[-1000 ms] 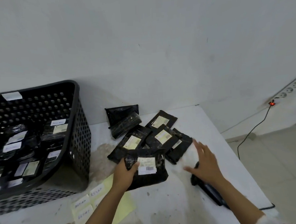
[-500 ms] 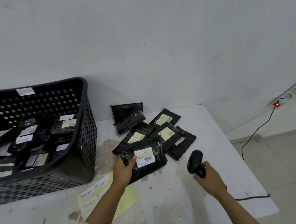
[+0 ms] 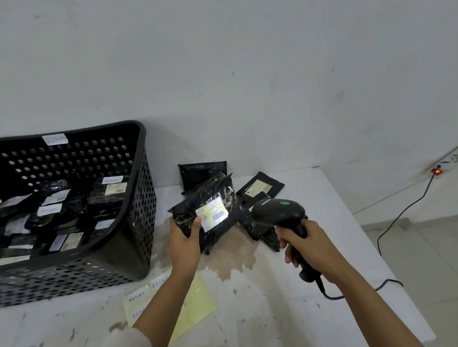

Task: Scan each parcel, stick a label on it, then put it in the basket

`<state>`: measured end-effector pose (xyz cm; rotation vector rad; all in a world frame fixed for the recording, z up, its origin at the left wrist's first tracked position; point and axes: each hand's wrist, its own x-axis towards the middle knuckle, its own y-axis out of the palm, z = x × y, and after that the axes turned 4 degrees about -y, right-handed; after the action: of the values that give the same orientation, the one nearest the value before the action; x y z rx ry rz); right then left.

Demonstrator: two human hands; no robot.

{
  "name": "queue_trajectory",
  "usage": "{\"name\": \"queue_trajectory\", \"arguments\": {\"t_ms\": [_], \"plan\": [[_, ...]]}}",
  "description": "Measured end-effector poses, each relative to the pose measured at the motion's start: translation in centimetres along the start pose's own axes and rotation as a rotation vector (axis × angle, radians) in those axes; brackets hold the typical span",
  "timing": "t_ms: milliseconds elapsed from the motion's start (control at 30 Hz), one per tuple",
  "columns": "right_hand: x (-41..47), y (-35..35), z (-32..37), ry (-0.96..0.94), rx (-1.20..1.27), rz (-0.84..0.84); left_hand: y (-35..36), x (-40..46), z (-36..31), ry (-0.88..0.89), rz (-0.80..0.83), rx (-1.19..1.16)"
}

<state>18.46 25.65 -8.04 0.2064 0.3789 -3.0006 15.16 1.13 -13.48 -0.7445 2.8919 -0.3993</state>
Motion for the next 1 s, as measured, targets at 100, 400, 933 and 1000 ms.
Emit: {"name": "queue_trajectory", "arguments": {"t_ms": [100, 400, 933, 1000], "plan": [[-0.38, 0.14, -0.14, 0.002, 0.017, 0.01, 0.03, -0.08, -0.24, 0.024, -0.02, -0.005], [-0.74, -0.04, -0.47, 0.005, 0.033, 0.025, 0.02, -0.31, -0.01, 0.038, -0.05, 0.021], [-0.63, -0.11, -0.06, -0.011, 0.03, 0.036, 0.2, 0.31, 0.21, 0.043, -0.042, 0.027], [-0.58, -0.1, -0.01, -0.012, 0.037, 0.039, 0.2, 0.33, 0.13, 0.043, -0.035, 0.01]]}}
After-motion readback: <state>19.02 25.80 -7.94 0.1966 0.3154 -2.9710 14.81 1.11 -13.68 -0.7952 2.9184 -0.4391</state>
